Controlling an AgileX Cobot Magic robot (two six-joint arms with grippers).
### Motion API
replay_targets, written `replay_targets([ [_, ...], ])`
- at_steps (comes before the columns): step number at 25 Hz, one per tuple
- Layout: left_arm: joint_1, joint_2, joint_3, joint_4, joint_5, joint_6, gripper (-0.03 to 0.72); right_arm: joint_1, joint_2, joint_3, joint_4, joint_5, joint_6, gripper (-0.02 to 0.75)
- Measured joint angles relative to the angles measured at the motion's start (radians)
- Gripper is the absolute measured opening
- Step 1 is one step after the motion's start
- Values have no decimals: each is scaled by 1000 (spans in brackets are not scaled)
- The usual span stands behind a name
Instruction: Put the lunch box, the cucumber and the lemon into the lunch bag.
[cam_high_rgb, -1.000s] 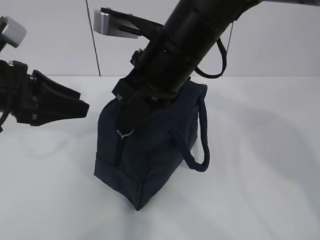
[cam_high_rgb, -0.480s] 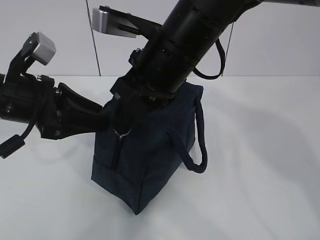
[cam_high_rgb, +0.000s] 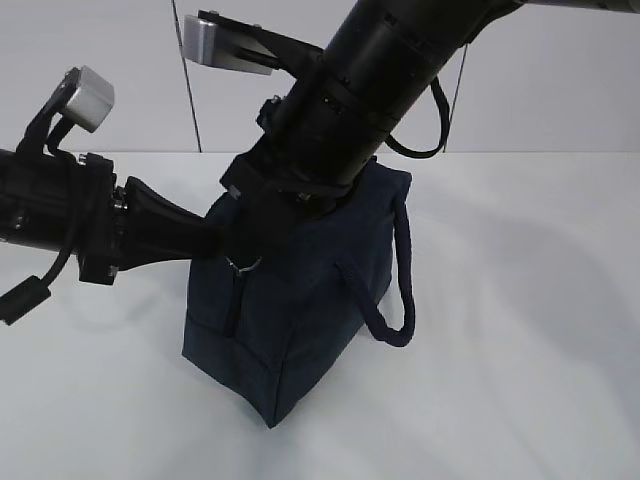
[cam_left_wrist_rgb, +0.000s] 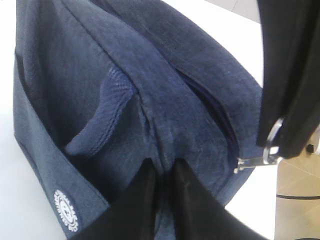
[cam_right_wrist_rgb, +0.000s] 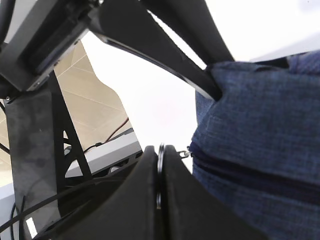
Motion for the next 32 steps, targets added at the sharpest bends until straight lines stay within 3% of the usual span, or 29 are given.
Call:
replay_targets([
  [9,0,2,0,-2,27,1,17,0,0,-41,-10,6,-2,20],
  [32,0,4,0,-19,37,2,14,0,0,-59,-203,-119,152,20],
])
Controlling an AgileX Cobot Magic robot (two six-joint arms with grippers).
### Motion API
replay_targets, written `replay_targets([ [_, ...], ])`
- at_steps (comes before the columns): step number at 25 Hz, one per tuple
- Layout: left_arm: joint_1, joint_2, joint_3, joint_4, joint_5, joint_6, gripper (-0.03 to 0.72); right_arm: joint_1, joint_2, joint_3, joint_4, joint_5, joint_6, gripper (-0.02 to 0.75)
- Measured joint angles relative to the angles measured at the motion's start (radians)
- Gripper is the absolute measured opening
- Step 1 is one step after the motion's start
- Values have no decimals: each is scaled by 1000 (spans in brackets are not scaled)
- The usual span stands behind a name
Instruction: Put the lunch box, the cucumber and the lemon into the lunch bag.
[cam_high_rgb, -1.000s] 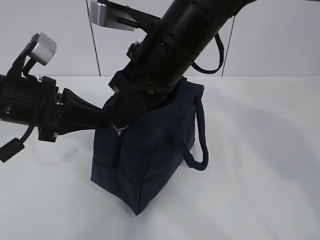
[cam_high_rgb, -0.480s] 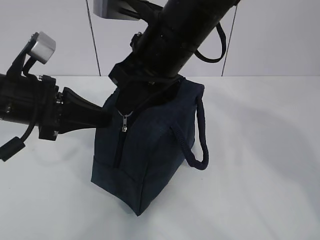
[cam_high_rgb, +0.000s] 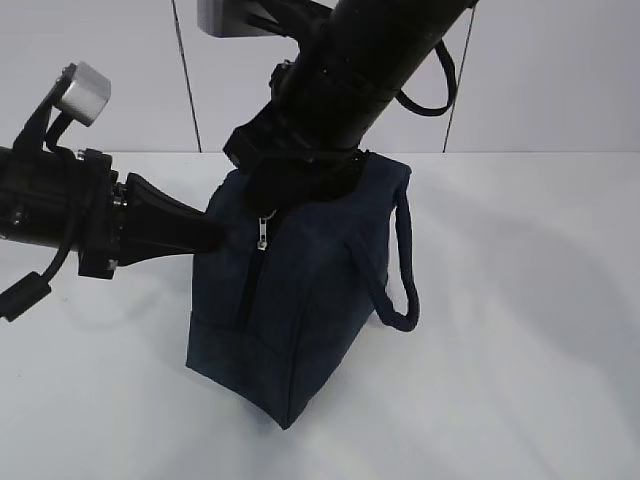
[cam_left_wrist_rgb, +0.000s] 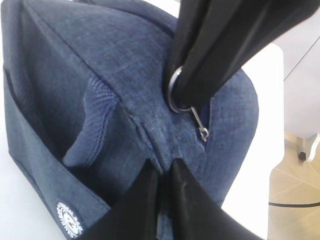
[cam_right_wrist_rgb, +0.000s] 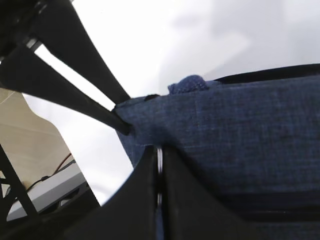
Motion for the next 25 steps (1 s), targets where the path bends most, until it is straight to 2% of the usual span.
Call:
replay_targets([
  [12,0,0,0,-17,-37,4,13,0,-14,0,87,34,-6,20],
  [19,-4,4,0,-27,-34,9,13,0,-43,0,58,35,-9,20],
  [25,-39,4,0,-27,-42,19,13,0,-44,0,2,17,2,20],
])
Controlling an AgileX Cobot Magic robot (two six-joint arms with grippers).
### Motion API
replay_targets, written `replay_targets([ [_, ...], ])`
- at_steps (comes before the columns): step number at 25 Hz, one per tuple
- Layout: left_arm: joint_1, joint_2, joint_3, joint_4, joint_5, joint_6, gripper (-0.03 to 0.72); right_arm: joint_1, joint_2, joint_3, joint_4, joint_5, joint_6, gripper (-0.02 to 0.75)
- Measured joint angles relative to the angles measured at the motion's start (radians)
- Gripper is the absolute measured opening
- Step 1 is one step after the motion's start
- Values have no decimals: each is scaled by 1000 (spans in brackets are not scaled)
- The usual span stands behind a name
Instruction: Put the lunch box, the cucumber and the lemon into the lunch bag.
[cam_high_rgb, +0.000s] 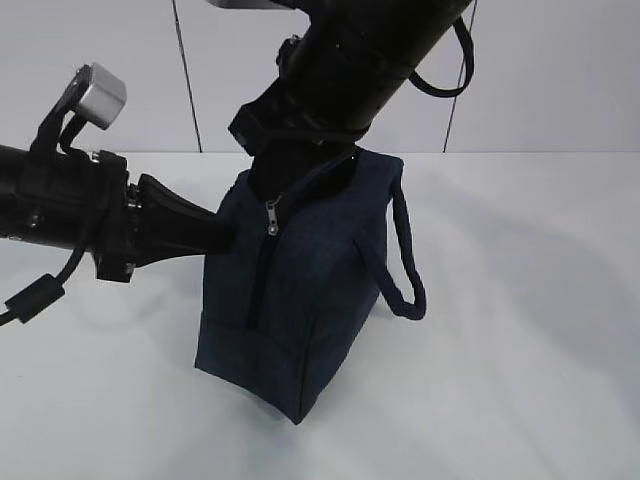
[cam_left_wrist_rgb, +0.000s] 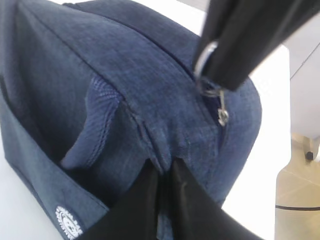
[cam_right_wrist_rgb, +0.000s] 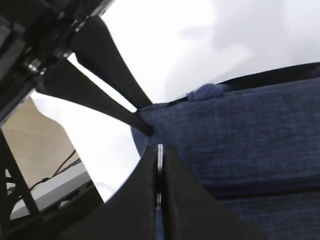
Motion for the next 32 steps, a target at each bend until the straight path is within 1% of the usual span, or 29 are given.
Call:
replay_targets([
  [7,-3,0,0,2,-6,1,13,-6,0,-28,-56,-16,37,20],
  [20,-3,2,0,6,0,3,13,-92,6,-37,-56,-106,47,20],
  [24,-3,2,0,6,12,5,13,-109,36,-36,-56,-164,43,20],
  [32,-3,4,0,7,18,10,13,-170,90,-38,-50,-251,18,20],
])
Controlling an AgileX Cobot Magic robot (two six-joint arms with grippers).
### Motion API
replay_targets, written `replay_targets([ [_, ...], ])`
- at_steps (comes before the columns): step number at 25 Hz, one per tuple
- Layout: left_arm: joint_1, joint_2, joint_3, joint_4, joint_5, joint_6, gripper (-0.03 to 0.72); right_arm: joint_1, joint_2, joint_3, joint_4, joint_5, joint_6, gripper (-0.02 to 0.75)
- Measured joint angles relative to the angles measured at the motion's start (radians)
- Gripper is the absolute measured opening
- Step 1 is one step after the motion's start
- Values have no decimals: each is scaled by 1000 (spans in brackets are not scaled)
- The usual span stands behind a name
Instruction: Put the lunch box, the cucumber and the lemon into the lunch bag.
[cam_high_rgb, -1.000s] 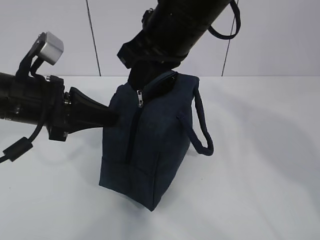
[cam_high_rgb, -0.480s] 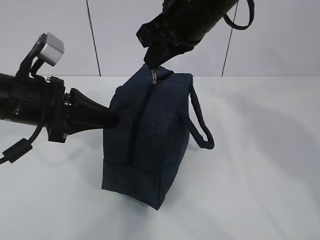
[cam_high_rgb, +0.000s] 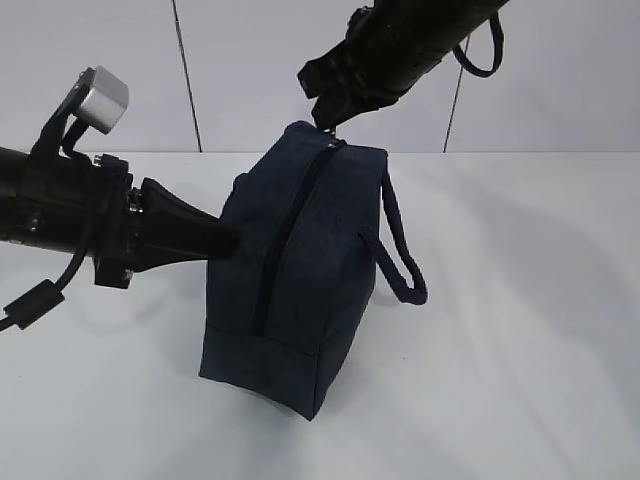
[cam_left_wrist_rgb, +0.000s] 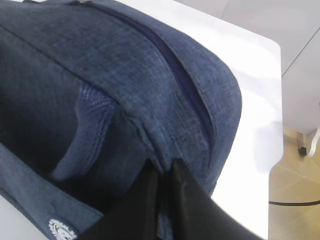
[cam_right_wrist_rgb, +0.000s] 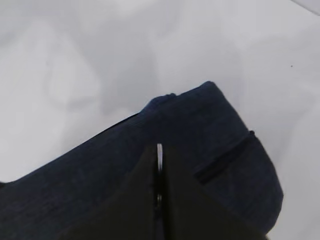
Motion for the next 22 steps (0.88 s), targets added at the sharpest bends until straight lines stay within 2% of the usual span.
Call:
replay_targets([
  [7,0,0,0,0,2,2,13,-38,36,0,21,-92,-18,20],
  [15,0,0,0,2,8,6,13,-96,109,-13,135,-162,-101,20],
  [19,0,0,0,2,10,15,13,-138,153,-16,274,-177,-187,20],
  [22,0,0,0,2,12,18,13,-176,188,-16,420,-179,-264,20],
])
